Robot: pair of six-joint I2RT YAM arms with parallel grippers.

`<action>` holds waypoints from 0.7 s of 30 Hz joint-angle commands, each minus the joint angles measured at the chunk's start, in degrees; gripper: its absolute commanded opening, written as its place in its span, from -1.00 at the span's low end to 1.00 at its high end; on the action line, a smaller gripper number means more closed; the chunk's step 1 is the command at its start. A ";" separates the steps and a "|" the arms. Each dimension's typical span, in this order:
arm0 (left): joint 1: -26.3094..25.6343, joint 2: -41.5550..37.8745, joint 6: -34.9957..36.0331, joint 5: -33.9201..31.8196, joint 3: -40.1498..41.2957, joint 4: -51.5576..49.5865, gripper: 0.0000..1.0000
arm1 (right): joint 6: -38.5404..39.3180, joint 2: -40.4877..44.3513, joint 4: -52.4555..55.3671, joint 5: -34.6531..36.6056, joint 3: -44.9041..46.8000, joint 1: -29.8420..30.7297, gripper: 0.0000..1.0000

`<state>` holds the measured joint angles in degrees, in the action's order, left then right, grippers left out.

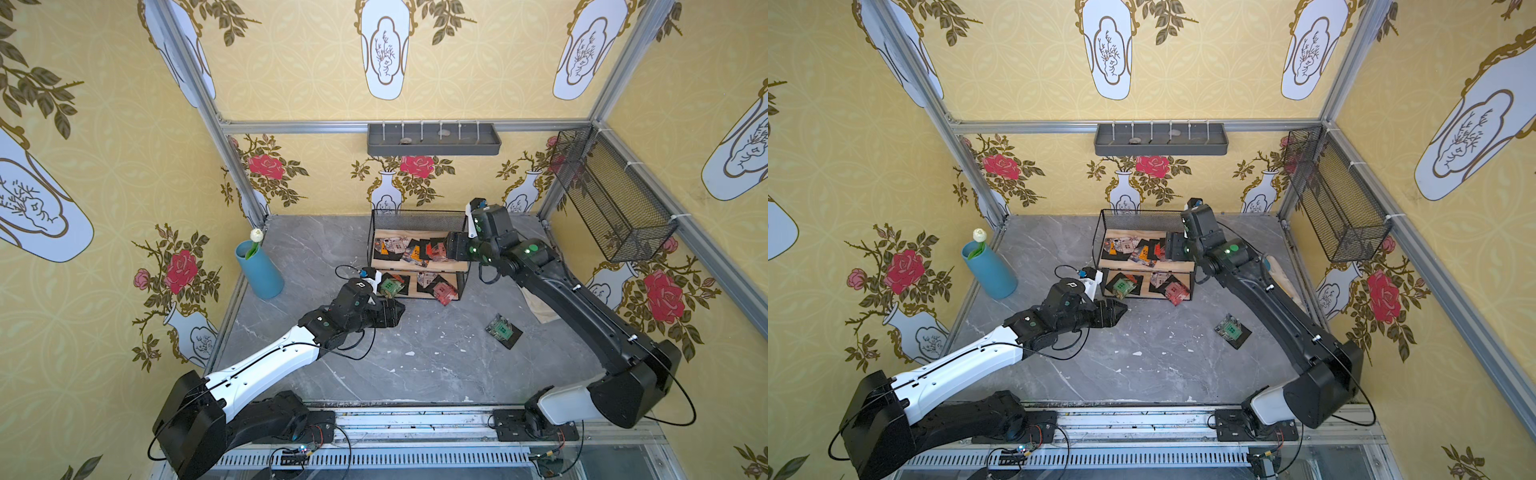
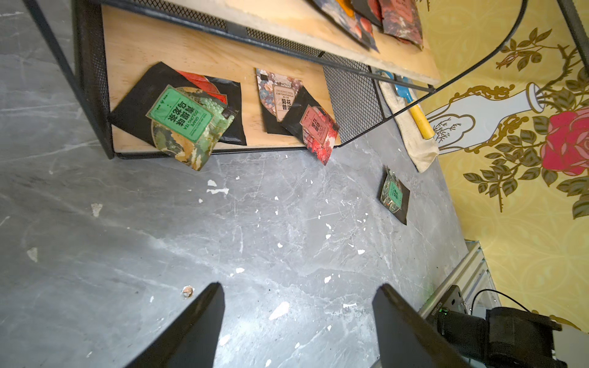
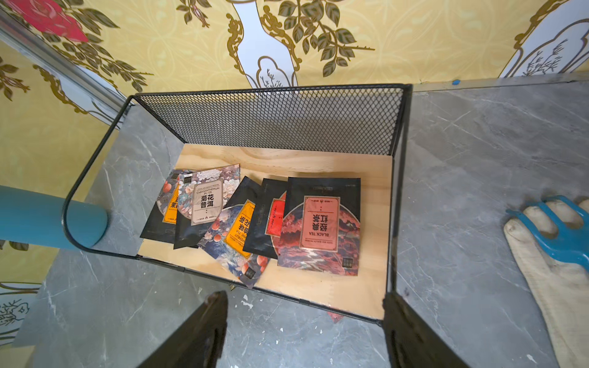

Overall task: Remove the tea bags from the shelf
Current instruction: Pick up the tea bag from the shelf.

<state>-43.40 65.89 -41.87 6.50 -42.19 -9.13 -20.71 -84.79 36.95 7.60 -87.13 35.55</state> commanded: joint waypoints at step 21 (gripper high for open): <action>0.07 -1.82 2.14 -0.46 1.00 -1.77 0.66 | 3.26 -24.03 13.51 1.07 -23.00 -1.29 0.73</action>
<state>-43.40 64.27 -40.71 6.46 -41.56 -11.14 -17.91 -108.14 48.60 6.74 -109.43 34.11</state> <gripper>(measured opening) 0.829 0.867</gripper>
